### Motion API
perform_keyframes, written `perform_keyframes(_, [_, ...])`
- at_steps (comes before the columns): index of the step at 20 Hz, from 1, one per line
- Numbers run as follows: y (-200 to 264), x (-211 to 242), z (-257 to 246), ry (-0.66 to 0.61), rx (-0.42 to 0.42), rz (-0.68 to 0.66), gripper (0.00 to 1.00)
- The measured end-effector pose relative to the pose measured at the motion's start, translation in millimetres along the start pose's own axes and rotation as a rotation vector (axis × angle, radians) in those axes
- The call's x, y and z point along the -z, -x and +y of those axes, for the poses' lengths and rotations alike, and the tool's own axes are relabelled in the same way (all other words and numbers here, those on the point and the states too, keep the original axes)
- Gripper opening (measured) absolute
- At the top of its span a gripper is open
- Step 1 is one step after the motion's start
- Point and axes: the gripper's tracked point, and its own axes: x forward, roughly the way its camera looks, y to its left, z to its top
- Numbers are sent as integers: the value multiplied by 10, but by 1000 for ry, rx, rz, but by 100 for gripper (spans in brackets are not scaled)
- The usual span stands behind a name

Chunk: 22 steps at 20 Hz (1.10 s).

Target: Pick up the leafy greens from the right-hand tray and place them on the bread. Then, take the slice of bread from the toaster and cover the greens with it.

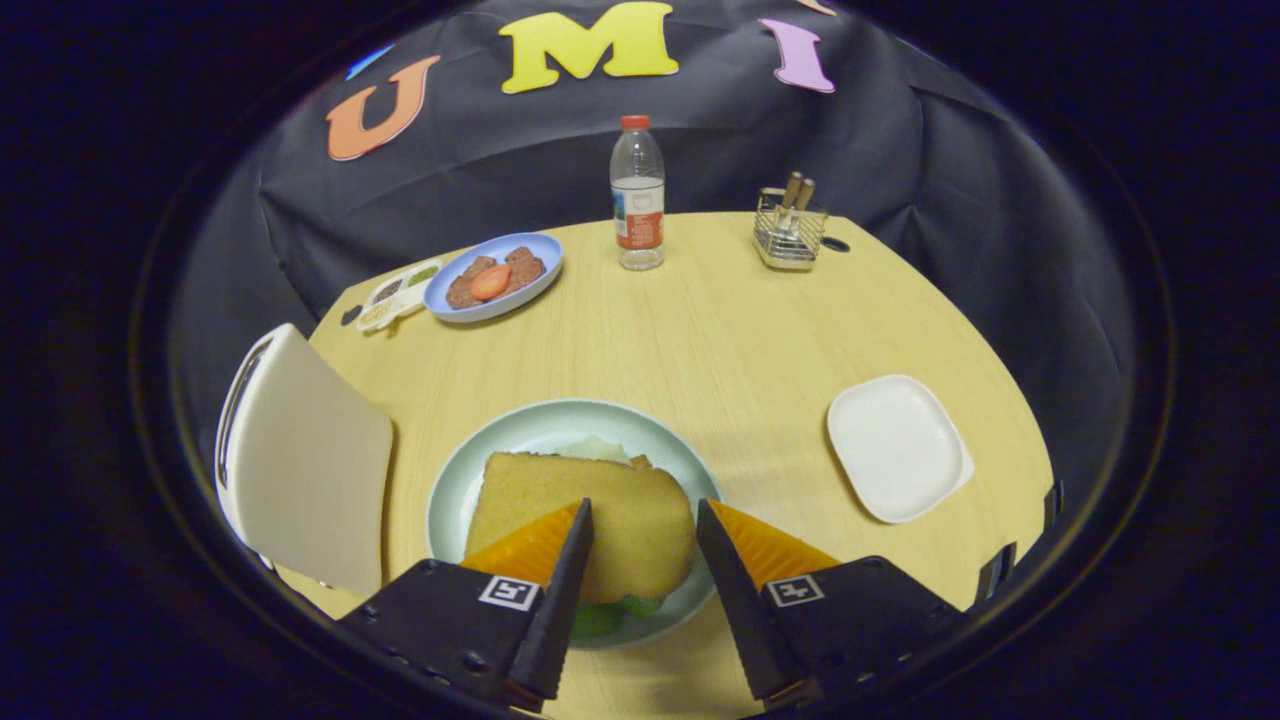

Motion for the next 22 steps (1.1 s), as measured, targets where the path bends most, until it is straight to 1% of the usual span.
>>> perform_keyframes(3, [125,-102,-41,43,-9,-32,73])
perform_keyframes(6, [343,-307,-87,92,-22,-91,79])
perform_keyframes(12, [981,-862,-292,148,-70,-255,90])
perform_keyframes(14, [1253,-1050,-408,156,-79,-327,96])
perform_keyframes(19, [1928,-1306,-733,174,-70,-494,96])
perform_keyframes(22, [2378,-1397,-825,160,-92,-588,96])
